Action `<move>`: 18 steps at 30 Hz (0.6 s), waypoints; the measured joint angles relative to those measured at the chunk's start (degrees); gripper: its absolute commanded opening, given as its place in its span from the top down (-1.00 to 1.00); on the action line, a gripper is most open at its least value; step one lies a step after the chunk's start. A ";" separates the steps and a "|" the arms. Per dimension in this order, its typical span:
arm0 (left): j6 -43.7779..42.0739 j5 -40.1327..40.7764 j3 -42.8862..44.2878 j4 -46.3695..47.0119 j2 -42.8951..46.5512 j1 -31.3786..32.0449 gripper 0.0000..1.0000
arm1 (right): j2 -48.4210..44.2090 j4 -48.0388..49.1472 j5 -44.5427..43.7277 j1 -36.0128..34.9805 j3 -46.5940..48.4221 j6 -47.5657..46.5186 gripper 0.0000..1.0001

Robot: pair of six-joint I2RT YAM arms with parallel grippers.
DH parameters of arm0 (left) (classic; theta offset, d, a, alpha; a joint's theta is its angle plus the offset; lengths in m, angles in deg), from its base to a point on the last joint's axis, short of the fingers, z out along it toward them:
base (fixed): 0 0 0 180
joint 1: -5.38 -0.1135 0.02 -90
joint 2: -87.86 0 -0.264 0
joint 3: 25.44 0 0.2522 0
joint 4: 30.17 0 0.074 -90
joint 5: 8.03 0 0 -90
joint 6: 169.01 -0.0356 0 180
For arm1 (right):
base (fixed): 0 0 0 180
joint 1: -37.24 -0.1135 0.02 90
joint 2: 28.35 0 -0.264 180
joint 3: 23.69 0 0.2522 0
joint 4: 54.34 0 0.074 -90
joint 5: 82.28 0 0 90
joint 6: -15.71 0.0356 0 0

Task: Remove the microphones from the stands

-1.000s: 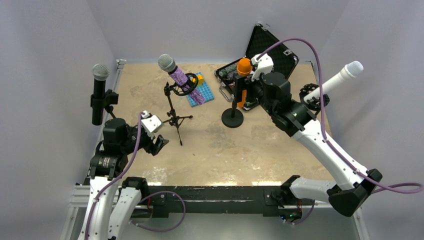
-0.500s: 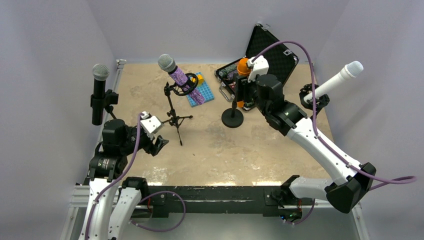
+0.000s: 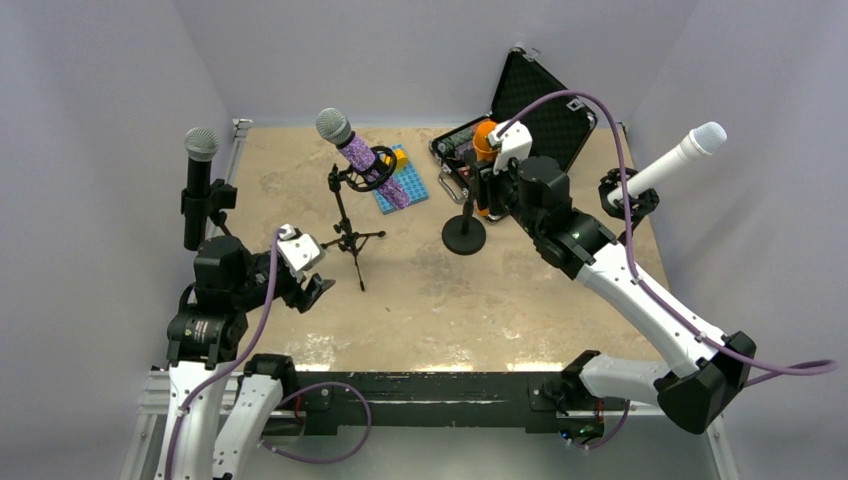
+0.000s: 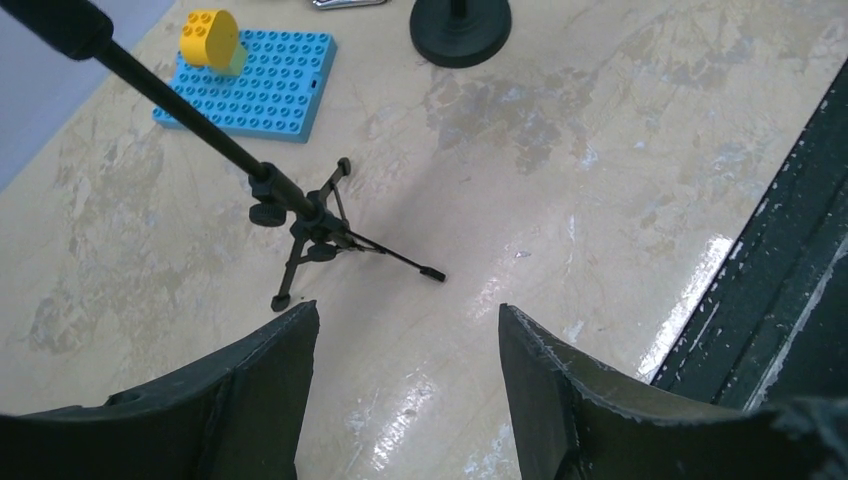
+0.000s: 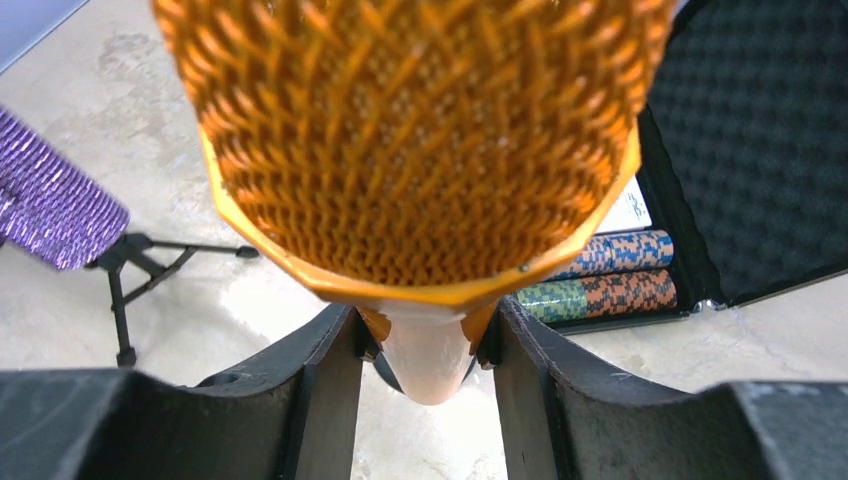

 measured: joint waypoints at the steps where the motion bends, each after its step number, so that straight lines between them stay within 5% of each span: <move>1: -0.83 -0.76 1.05 -1.03 -0.55 0.00 -0.44 | -1.16 -0.02 1.55 0.07 -0.85 -1.01 0.74; 9: -5.79 -10.75 12.90 -9.49 -7.32 0.02 -0.46 | -12.37 -4.66 18.62 0.50 -7.04 -8.87 0.86; 18: -11.30 -17.07 15.69 -14.95 -10.34 1.20 -0.50 | -12.85 -8.48 39.08 0.52 -5.70 -14.29 0.94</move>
